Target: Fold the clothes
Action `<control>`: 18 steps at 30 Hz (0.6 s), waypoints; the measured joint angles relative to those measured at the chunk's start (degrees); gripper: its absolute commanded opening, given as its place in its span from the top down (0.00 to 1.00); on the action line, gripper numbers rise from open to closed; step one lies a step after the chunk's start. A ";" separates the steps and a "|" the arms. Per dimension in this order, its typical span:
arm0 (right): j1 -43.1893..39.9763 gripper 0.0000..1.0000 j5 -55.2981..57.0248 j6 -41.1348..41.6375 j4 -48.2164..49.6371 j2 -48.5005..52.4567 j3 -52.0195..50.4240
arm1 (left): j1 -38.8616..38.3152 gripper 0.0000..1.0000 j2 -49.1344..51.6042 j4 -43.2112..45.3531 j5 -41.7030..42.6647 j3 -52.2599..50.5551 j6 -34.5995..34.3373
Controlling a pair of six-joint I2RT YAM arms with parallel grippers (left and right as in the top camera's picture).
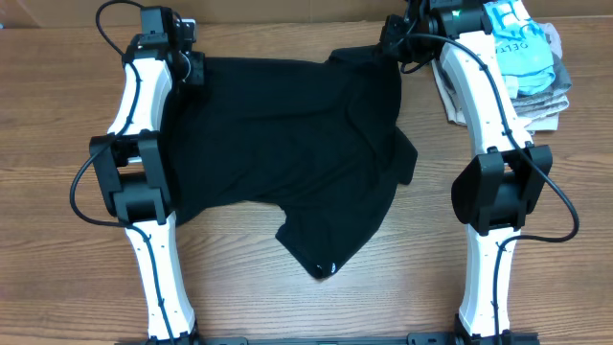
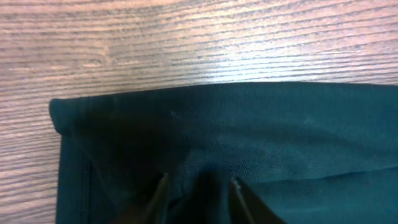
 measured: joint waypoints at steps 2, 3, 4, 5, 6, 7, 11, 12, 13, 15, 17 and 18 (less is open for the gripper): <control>0.00 0.96 0.04 0.00 0.02 0.00 0.00 | 0.00 0.56 0.46 -0.04 0.00 0.00 -0.04; 0.00 0.96 0.07 0.02 0.00 0.00 0.00 | 0.00 0.54 0.72 -0.09 0.00 0.00 -0.04; 0.00 0.96 0.15 0.02 -0.04 0.00 0.00 | 0.00 0.53 1.01 -0.17 0.00 0.00 -0.04; -0.02 0.96 0.22 0.02 -0.13 0.00 0.00 | 0.00 0.52 1.18 -0.26 0.00 0.00 -0.07; 0.00 0.96 0.22 -0.04 -0.17 0.00 0.00 | 0.00 0.53 1.36 -0.26 0.00 -0.04 -0.04; 0.00 0.96 0.26 -0.15 -0.26 0.00 0.00 | 0.00 0.53 1.51 -0.26 0.00 -0.04 -0.04; -0.02 0.96 0.24 -0.39 -0.57 0.00 0.00 | 0.00 0.51 1.66 -0.26 -0.13 -0.04 -0.04; 0.00 0.96 0.24 -0.44 -0.59 0.00 0.00 | 0.00 0.50 1.66 -0.26 -0.50 -0.04 -0.04; -0.02 0.96 0.24 -0.46 -0.57 0.00 0.00 | 0.00 0.50 1.66 -0.26 -1.16 -0.04 -0.07; 0.00 0.96 0.24 -0.61 -0.57 0.00 0.00 | 0.00 0.49 1.66 -0.26 -2.60 -0.04 -0.04; 0.00 0.96 0.26 -0.63 -0.59 0.00 0.00 | 0.00 0.49 1.66 -0.39 -3.80 -0.04 -0.04; 0.00 0.96 0.24 -0.63 -0.59 0.00 0.00 | 0.02 0.49 1.66 -0.46 -4.31 -0.04 -0.04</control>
